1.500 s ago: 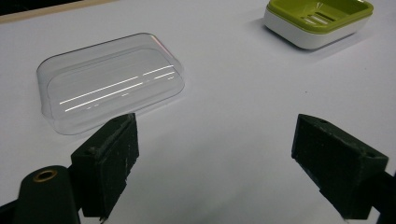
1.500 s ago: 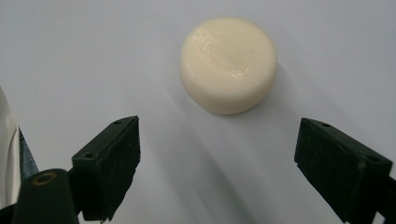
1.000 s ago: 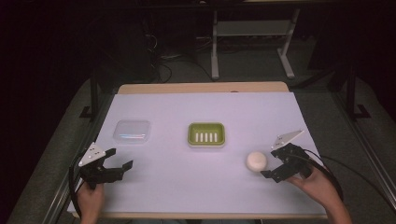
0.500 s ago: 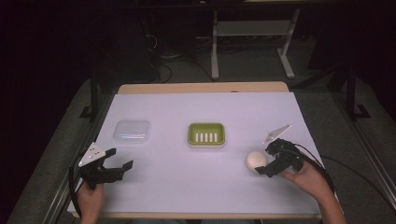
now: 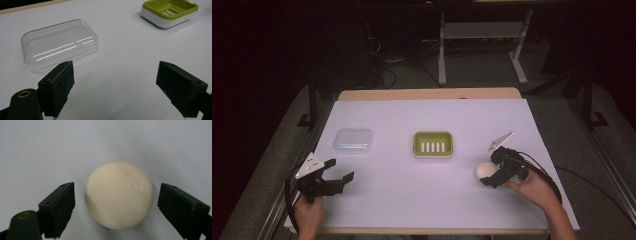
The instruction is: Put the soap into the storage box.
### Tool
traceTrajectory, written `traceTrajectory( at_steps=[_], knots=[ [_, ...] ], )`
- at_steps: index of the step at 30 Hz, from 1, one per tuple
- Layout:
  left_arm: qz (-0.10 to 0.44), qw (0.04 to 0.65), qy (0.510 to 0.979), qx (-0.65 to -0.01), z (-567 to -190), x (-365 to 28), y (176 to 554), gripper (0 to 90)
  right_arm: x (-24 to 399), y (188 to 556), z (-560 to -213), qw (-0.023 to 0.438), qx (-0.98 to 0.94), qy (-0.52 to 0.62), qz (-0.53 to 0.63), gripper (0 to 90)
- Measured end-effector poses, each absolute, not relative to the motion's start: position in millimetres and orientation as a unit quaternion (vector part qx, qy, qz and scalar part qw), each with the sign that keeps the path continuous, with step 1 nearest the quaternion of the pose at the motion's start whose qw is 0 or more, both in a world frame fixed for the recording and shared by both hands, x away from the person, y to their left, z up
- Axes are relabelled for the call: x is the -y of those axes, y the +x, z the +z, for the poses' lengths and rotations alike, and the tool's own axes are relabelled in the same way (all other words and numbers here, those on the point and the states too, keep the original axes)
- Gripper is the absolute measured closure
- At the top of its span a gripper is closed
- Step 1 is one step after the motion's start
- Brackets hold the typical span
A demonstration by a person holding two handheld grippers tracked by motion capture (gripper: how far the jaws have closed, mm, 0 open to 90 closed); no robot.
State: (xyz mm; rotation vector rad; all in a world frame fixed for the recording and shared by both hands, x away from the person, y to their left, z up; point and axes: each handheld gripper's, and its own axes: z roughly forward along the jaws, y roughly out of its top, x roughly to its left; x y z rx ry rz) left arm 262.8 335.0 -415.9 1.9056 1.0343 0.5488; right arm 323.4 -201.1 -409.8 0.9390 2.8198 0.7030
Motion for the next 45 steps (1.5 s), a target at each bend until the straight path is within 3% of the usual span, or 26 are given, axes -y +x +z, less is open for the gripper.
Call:
traceTrajectory(
  at_steps=[33,45],
  knots=[
    [0.22,0.437,0.766,-0.416,-416.1,-335.7,263.2,14.5,194.6,329.5,-427.2,0.044,-0.924,0.319,0.207,15.6],
    [0.218,0.437,0.766,-0.417,-416.5,-335.1,263.5,14.5,195.1,327.0,-431.0,0.042,-0.924,0.317,0.209,23.2]
  ],
)
